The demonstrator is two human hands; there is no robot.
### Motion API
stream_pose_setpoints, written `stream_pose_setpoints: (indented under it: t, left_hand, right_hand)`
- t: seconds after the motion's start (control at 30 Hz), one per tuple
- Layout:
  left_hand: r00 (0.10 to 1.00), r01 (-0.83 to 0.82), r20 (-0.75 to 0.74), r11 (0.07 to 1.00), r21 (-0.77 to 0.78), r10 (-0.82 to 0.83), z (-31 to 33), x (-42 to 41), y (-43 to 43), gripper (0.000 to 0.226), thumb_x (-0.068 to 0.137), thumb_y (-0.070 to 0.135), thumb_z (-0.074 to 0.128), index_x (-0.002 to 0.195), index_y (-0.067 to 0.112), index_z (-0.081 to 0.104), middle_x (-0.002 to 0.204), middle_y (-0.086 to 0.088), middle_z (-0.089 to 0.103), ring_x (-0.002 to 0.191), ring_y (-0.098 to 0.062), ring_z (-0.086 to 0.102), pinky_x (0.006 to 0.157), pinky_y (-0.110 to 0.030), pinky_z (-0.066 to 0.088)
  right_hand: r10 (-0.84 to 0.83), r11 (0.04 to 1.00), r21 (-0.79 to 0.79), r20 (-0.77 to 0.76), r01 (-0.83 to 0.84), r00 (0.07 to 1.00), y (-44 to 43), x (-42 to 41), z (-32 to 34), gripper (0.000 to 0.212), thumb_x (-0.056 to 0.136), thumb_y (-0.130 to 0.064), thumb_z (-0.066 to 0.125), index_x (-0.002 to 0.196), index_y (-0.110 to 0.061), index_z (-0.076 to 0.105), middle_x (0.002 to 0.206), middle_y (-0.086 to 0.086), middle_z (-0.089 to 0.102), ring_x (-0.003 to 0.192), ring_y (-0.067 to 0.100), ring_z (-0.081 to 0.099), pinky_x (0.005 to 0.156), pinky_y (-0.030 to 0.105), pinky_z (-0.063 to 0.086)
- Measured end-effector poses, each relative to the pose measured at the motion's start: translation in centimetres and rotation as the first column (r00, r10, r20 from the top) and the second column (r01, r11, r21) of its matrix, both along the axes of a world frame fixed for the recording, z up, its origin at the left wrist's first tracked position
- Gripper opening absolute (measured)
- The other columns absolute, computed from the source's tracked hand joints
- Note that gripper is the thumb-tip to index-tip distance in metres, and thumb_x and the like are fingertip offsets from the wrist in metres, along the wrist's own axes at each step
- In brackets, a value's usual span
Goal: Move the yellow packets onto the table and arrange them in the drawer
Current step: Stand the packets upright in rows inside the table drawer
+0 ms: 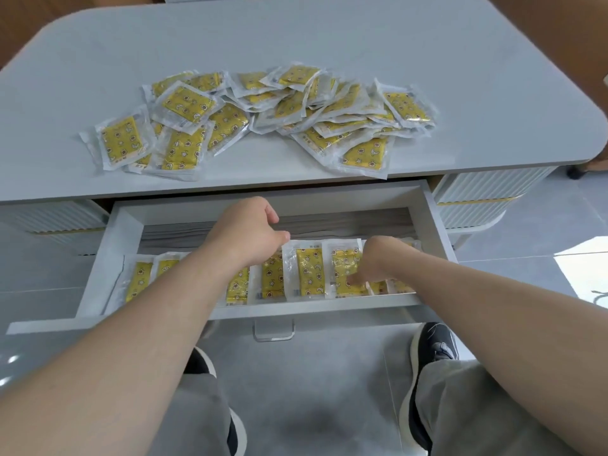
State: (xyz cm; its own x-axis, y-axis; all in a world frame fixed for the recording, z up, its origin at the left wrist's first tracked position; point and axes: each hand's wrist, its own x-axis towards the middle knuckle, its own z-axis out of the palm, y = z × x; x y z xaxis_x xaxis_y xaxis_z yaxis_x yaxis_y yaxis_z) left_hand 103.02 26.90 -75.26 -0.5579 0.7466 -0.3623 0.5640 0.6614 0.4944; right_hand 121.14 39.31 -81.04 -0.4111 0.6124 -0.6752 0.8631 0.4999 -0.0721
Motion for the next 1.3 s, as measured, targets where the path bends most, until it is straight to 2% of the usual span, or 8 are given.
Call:
stream_pose_setpoints:
  t: [0.13,0.37,0.6,0.83,1.0,1.17,1.23,1.3]
  left_hand:
    - [0.998,-0.037,-0.046,0.999,0.033,0.038,1.3,-1.2,-0.6,0.023,0.089,0.038,0.073,0.103,0.028,0.059,0.101,0.005,0.068,0.086,-0.017,0.068,0.082,-0.041,0.058]
    - [0.968,-0.094,-0.213,0.979,0.181,0.133,4.2,-4.4,-1.4,0.012,0.090,0.036,0.070,0.095,0.029,0.062,0.095,0.007,0.068,0.089,-0.017,0.064,0.080,-0.038,0.056]
    - [0.853,-0.161,-0.448,0.952,0.260,0.267,4.5,-9.9,-1.6,0.027,0.098,0.032,0.059,0.121,0.019,0.062,0.127,-0.006,0.058,0.113,-0.031,0.056,0.085,-0.041,0.048]
    - [0.894,-0.082,-0.449,0.987,-0.142,0.010,2.0,-14.3,-2.1,0.088,0.086,0.083,0.022,0.159,0.039,-0.001,0.168,-0.012,-0.011,0.153,-0.042,-0.006,0.120,-0.056,0.014]
    - [0.892,0.025,-0.439,0.982,-0.187,-0.107,1.4,-12.8,-2.8,0.091,0.082,0.088,0.010,0.158,0.042,-0.007,0.167,-0.012,-0.015,0.152,-0.040,-0.011,0.122,-0.057,0.006]
    - [0.845,0.153,-0.484,0.971,-0.186,-0.226,1.3,-9.2,-4.1,0.089,0.084,0.087,0.012,0.159,0.041,-0.004,0.168,-0.009,-0.011,0.154,-0.038,-0.007,0.122,-0.055,0.010]
    - [0.835,0.195,-0.494,0.970,-0.149,-0.243,1.5,-8.3,-4.3,0.083,0.089,0.081,0.021,0.159,0.041,0.005,0.169,-0.005,-0.001,0.154,-0.036,0.001,0.122,-0.052,0.016]
    - [0.821,0.246,-0.524,0.969,-0.034,-0.226,1.7,-8.0,-4.3,0.071,0.095,0.070,0.032,0.158,0.039,0.022,0.166,0.000,0.021,0.150,-0.031,0.019,0.118,-0.049,0.026]
  right_hand:
    - [0.047,0.997,0.056,0.015,-0.048,0.999,-0.9,-2.1,0.9,0.011,0.090,-0.026,0.064,0.090,-0.015,0.065,0.081,-0.003,0.061,0.067,0.015,0.057,0.053,0.026,0.044]
    - [0.143,0.986,0.122,-0.264,-0.114,0.954,-1.7,-7.4,6.7,0.033,0.091,-0.027,0.057,0.063,-0.013,0.049,0.064,0.000,0.047,0.059,0.020,0.047,0.053,0.026,0.039]
    - [0.154,0.977,0.209,-0.549,-0.043,0.821,-2.4,-10.8,10.0,0.026,0.096,-0.036,0.056,0.080,-0.016,0.057,0.079,0.002,0.062,0.070,0.021,0.057,0.057,0.030,0.045]
    - [0.105,0.991,0.130,-0.647,-0.026,0.756,-4.3,-13.6,9.7,0.026,0.095,-0.037,0.059,0.080,-0.016,0.057,0.077,-0.002,0.060,0.069,0.018,0.056,0.055,0.029,0.043]
    - [-0.157,0.982,-0.176,-0.593,0.064,0.790,-4.8,-14.0,9.3,0.048,0.098,-0.049,0.056,0.082,-0.005,0.068,0.076,0.007,0.073,0.061,0.017,0.058,0.057,0.029,0.049]
    - [-0.696,0.572,-0.779,-0.296,0.256,0.654,-6.3,-13.7,8.5,0.055,0.096,-0.062,0.054,0.089,-0.012,0.074,0.106,0.017,0.073,0.075,0.026,0.072,0.063,0.033,0.058]
    - [-0.838,0.388,-0.875,-0.204,0.289,0.506,-6.8,-14.0,8.1,0.047,0.096,-0.058,0.058,0.094,-0.012,0.068,0.101,0.014,0.070,0.079,0.028,0.075,0.068,0.036,0.060]
    - [-0.896,0.328,-0.893,-0.190,0.309,0.402,-6.9,-14.4,8.1,0.040,0.096,-0.050,0.062,0.107,-0.011,0.062,0.099,0.010,0.069,0.072,0.027,0.076,0.063,0.034,0.059]
